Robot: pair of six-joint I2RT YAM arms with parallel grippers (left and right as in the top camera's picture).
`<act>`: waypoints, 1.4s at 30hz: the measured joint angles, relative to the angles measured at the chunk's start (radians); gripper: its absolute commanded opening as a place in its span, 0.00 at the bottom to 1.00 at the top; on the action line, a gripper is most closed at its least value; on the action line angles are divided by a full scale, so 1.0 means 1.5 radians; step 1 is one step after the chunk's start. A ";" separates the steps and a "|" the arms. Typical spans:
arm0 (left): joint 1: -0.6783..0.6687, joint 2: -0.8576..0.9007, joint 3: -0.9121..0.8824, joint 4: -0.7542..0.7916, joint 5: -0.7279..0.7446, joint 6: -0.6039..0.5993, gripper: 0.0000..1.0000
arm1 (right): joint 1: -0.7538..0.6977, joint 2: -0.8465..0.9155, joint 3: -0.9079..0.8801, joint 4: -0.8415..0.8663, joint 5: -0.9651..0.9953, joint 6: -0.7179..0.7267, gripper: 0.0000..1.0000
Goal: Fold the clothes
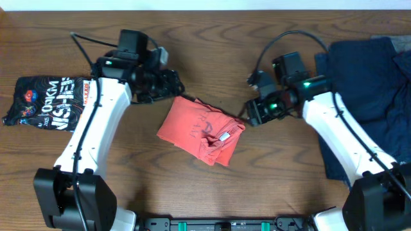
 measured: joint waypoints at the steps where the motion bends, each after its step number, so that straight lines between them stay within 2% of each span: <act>1: 0.002 0.001 0.000 0.005 -0.008 0.001 0.64 | 0.010 0.000 0.000 0.004 -0.013 -0.002 0.63; 7: 0.001 0.050 -0.005 0.038 -0.036 0.004 0.64 | 0.100 0.000 0.000 0.050 -0.087 -0.008 0.64; 16: -0.007 0.174 -0.009 0.087 -0.047 0.005 0.64 | 0.201 0.057 0.000 0.084 -0.116 -0.005 0.65; 21: -0.016 0.220 -0.012 0.089 -0.046 0.006 0.64 | 0.219 0.128 -0.001 0.056 -0.117 -0.002 0.51; 23: -0.017 0.240 -0.012 0.084 -0.046 0.005 0.64 | 0.220 0.147 -0.001 0.026 -0.102 0.001 0.49; 28: -0.017 0.270 -0.013 0.028 -0.051 0.010 0.65 | 0.212 0.160 -0.002 -0.024 0.031 0.050 0.52; 34: -0.017 0.270 -0.013 -0.100 -0.065 0.017 0.64 | 0.175 0.160 -0.002 -0.018 0.218 0.105 0.69; 36: -0.017 0.270 -0.013 -0.149 -0.066 0.020 0.64 | 0.161 0.160 -0.002 0.009 0.277 0.113 0.72; 42: -0.017 0.270 -0.013 -0.238 -0.066 0.007 0.65 | 0.118 0.161 -0.002 0.125 0.369 0.108 0.73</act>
